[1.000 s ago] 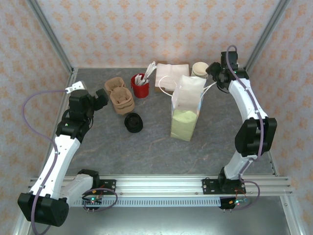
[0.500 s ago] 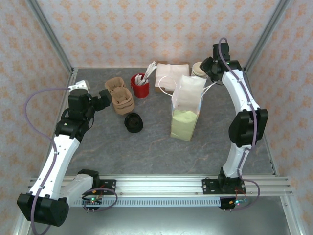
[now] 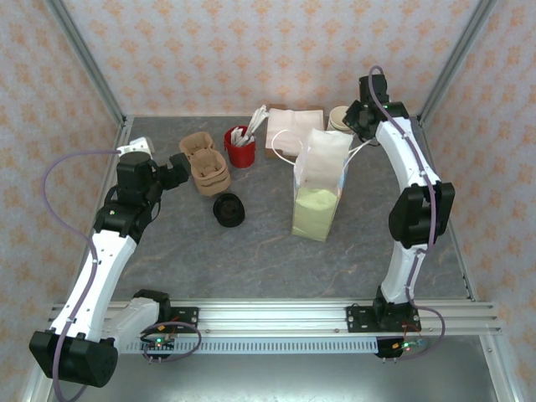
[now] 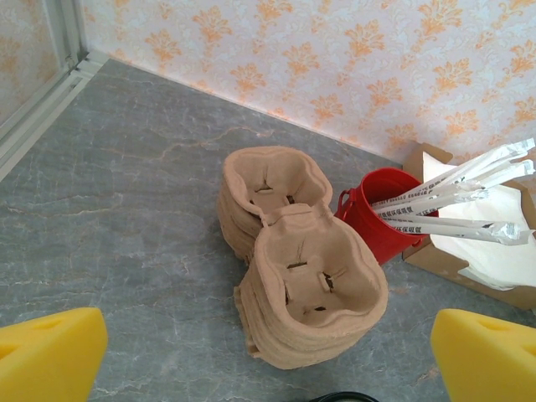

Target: Pack the takeout coffee

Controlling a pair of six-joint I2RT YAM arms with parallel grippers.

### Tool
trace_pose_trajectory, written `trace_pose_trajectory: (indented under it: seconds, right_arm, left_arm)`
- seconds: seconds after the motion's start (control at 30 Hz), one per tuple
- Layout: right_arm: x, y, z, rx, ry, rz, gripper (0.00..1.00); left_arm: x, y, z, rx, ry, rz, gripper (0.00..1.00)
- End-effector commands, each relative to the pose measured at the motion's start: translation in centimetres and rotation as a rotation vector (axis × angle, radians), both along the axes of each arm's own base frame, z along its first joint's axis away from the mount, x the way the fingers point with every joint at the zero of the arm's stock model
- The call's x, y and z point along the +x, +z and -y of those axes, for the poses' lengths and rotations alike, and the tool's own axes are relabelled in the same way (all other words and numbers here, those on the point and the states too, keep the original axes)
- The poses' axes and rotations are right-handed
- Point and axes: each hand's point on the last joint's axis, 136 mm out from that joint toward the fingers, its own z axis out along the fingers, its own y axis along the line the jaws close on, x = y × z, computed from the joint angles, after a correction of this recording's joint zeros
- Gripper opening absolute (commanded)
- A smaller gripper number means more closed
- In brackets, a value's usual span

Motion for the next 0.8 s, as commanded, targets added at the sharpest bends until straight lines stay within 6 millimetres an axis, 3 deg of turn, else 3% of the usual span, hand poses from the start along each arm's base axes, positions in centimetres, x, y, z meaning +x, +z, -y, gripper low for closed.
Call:
trace_pose_trajectory:
  seconds: [0.0,0.37,0.77]
  right_arm:
    - [0.1,0.4,0.2,-0.029,-0.003,-0.004,0.28]
    - [-0.3,1.0,0.4,-0.047,-0.004,-0.002,0.09]
    - [-2.3,5.5,1.2,-0.057,-0.037,0.073,0.04]
  left_arm:
    - [0.2,0.5,0.1,0.022,-0.01,0.004,1.0]
    - [0.1,0.7,0.1,0.019,-0.009,0.003,1.0]
    - [-0.3,0.9,0.2,0.01,-0.011,0.005,1.0]
